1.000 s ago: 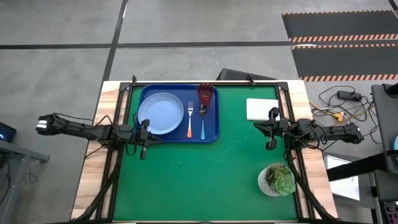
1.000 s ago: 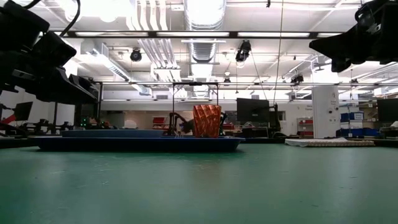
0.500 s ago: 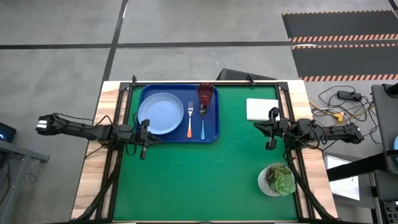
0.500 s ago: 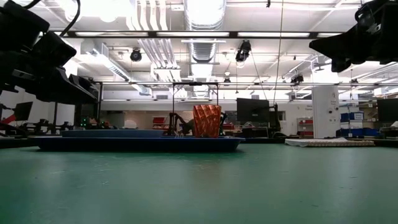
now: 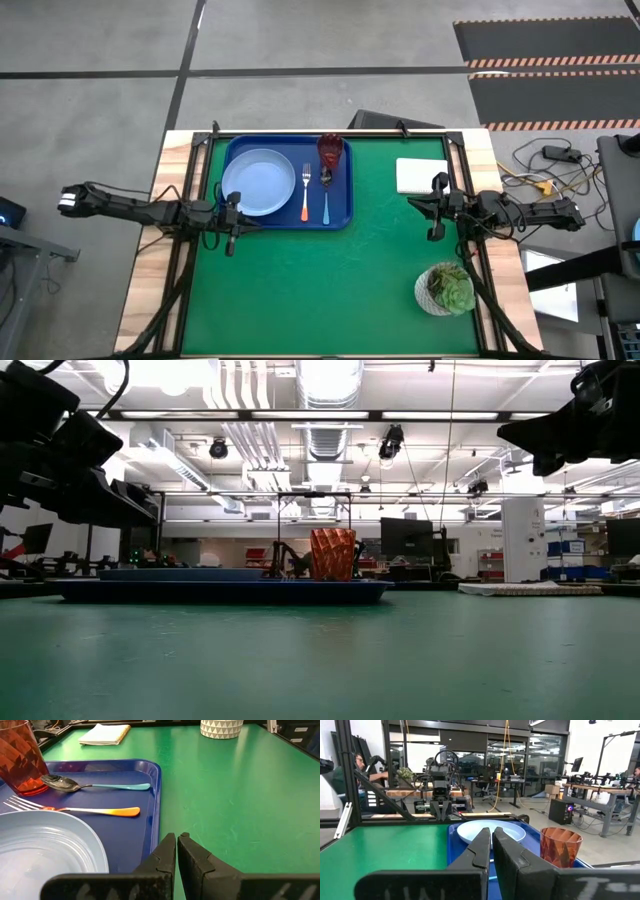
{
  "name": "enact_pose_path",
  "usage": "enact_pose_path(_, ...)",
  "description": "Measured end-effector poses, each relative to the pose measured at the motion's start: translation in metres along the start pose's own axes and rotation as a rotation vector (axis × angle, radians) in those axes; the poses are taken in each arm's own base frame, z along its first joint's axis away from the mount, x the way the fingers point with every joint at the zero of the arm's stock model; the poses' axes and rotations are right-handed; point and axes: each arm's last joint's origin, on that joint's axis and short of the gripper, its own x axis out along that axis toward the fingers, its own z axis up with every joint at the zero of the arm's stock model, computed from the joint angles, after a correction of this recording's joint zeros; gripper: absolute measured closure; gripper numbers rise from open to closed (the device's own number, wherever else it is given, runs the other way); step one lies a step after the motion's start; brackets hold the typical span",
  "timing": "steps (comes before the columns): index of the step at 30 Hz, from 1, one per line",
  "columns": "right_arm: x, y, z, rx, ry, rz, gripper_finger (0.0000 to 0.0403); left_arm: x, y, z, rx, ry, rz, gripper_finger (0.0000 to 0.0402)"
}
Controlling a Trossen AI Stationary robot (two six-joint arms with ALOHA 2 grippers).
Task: Pick and place plate/cup/fork/spoon on tray
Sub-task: Return to Home Position
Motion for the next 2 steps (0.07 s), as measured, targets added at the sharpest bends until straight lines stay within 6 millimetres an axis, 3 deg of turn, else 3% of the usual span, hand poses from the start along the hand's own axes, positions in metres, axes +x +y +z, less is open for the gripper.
enact_pose_path(2,0.0000,0.0000,0.0000,0.000,0.000,0.000,0.0394,0.0000,0.0000,0.0000,0.000,0.000,0.000,0.0402)
